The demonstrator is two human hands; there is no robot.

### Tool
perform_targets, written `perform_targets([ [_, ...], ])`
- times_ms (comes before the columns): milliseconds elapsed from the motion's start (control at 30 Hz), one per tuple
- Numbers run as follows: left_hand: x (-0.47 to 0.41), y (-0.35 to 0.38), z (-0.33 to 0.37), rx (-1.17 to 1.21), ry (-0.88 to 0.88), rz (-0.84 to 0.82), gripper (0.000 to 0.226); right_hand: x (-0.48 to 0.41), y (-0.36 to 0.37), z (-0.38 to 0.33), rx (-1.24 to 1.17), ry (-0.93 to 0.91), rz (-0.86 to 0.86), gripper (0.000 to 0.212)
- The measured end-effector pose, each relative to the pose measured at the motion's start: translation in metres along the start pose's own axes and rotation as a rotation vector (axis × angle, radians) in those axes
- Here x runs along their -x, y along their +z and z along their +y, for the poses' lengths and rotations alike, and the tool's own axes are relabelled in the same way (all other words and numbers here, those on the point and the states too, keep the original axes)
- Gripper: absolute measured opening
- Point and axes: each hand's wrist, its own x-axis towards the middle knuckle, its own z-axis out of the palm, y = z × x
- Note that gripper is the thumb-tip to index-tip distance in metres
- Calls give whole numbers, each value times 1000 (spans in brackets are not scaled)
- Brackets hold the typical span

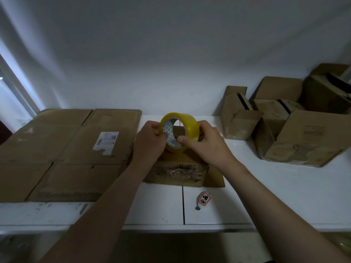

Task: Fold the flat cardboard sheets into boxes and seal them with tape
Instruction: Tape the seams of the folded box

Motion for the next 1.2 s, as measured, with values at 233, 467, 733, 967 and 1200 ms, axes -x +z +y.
perform_targets([
  [233,-13,-23,12,-76,-94,-226,28,-27,-13,-8,-178,-181,-55,43],
  [467,-18,-32,17,234,69,-74,31,-33,-25,-16,-16,-286,19,51],
  [733,-22,-31,12,139,142,-40,13,-35,-20,-19,121,-359,-11,46],
  [967,-25,-23,7,213,-16,-91,19,-38,-10,3,10,-311,-14,57],
  [1200,-19,-16,-11,508,-256,-61,27,-36,8,12,-190,-192,25,52],
])
